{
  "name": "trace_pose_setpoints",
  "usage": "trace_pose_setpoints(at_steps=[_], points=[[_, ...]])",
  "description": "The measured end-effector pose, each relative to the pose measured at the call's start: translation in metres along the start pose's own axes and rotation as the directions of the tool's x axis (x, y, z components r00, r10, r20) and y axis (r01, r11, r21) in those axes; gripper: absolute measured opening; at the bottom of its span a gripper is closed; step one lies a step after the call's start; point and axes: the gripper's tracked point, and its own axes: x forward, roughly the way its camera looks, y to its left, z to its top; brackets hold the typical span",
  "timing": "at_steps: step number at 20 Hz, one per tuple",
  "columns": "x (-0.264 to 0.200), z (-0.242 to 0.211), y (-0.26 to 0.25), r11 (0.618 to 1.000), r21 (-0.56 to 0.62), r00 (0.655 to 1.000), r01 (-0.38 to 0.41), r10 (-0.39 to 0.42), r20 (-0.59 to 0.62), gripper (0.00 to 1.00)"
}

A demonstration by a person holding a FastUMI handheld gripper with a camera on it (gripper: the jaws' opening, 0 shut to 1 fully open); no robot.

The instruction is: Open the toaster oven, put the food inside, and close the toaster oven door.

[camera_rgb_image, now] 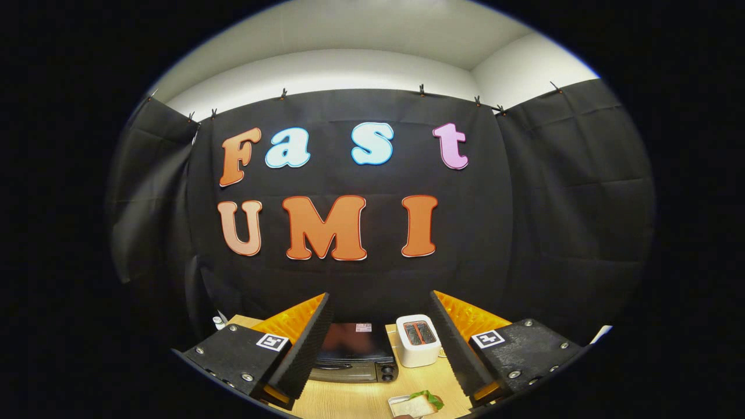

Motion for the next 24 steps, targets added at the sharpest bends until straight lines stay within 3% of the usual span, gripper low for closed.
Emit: trace_pose_setpoints(at_steps=[7,11,19,24], points=[[0.05,-0.086,0.054,0.997,-0.007,0.991,-0.074,0.072,-0.114,0.98],[0.078,-0.155,0.095,0.991,-0.001,0.968,-0.137,0.134,-0.214,0.99],[0.137,-0.29,0.13,0.99,-0.037,0.898,-0.137,0.108,-0.427,0.99],[0.142,-0.312,0.134,0.993,-0.018,0.881,-0.119,0.097,-0.464,0.99]])
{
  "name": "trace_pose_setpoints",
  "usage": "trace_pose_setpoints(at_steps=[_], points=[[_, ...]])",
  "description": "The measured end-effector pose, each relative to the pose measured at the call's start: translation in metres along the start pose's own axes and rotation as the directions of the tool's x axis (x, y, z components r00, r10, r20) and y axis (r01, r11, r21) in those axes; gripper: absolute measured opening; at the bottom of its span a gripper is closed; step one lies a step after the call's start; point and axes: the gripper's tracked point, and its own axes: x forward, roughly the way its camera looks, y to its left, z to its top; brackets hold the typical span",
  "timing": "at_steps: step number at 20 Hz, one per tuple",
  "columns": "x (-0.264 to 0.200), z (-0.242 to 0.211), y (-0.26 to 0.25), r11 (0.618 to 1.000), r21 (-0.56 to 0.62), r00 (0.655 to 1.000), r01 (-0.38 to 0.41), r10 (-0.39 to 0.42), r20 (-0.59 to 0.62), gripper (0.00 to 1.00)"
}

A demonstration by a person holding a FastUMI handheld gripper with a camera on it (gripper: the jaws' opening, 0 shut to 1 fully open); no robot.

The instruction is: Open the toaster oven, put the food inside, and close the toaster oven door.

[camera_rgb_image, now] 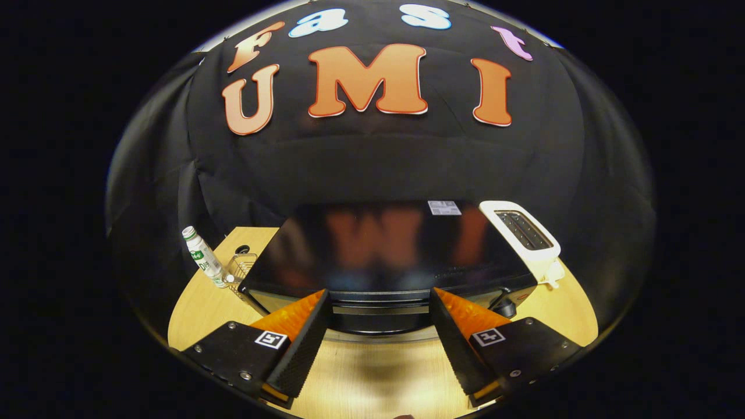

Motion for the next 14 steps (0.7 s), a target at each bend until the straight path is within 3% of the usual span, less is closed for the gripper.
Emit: trace_pose_setpoints(at_steps=[7,14], points=[[-0.008,-0.006,0.001,1.0,-0.013,1.0,-0.005,0.005,-0.029,0.99],[-0.045,-0.042,-0.002,1.0,-0.013,0.998,-0.002,0.001,-0.068,0.99]])
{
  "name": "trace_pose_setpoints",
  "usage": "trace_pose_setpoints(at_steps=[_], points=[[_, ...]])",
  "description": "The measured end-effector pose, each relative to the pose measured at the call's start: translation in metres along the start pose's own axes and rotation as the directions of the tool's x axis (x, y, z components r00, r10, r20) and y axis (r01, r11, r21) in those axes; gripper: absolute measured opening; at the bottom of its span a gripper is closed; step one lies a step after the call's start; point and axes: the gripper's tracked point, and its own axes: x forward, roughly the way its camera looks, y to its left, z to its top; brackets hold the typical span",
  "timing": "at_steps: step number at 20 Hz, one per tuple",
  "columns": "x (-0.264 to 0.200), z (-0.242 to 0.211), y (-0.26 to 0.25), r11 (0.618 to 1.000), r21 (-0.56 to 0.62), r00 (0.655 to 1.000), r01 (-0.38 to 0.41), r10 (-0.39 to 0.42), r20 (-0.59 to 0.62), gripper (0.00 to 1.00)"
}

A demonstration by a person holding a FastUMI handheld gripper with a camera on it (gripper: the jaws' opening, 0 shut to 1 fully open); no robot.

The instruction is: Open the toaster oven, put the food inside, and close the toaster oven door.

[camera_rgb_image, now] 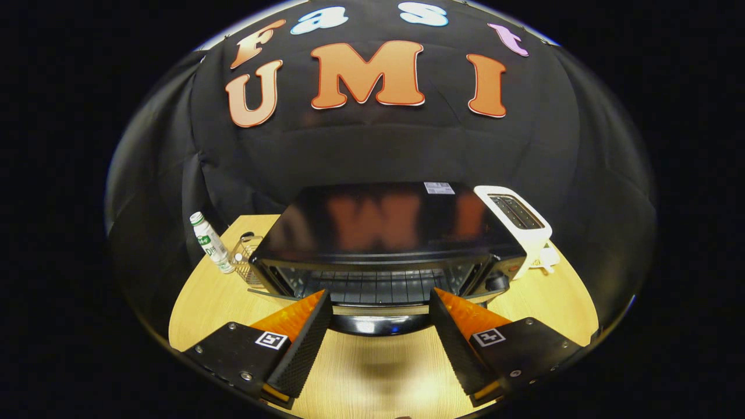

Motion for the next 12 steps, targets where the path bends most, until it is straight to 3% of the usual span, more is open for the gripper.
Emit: trace_pose_setpoints(at_steps=[12], points=[[-0.035,-0.091,-0.003,0.999,0.026,1.0,0.019,-0.019,-0.003,1.0]])
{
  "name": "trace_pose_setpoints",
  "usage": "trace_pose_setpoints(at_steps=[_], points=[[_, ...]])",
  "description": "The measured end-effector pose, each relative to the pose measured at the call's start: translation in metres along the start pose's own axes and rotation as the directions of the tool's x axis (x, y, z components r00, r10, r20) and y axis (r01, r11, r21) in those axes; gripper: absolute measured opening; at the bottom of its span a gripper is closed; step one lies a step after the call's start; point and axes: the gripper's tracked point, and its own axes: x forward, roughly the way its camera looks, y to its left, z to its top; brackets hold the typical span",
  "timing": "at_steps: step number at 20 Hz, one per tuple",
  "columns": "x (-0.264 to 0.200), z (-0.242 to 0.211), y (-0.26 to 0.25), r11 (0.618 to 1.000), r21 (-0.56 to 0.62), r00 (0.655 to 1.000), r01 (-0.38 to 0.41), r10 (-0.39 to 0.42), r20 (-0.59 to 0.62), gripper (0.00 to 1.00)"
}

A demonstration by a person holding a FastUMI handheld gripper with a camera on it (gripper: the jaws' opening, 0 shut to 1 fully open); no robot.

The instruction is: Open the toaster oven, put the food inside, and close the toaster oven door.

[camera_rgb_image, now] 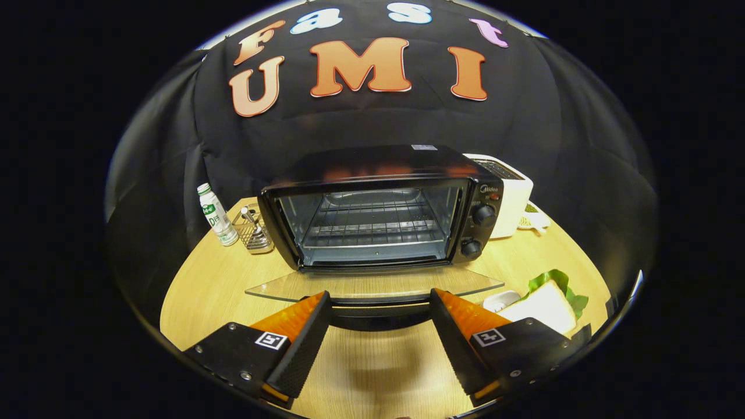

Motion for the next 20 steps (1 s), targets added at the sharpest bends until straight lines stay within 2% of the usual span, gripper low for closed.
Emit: trace_pose_setpoints(at_steps=[3,7,10,12,14,16,20], points=[[0.002,-0.02,-0.001,1.0,-0.023,1.0,0.0,0.0,-0.01,0.99],[0.008,-0.045,-0.006,1.0,0.023,1.0,-0.002,0.002,-0.027,1.0],[0.01,-0.068,-0.012,1.0,-0.022,0.999,-0.004,0.003,-0.05,1.0],[0.014,-0.081,-0.016,1.0,0.003,0.997,-0.001,0.002,-0.072,1.0],[0.02,-0.087,-0.017,0.999,0.035,0.997,0.002,0.001,-0.082,1.0],[0.021,-0.092,-0.017,1.0,0.019,0.997,0.001,0.001,-0.08,0.99],[0.006,-0.098,-0.012,0.999,0.019,0.993,-0.035,0.037,-0.112,1.0]])
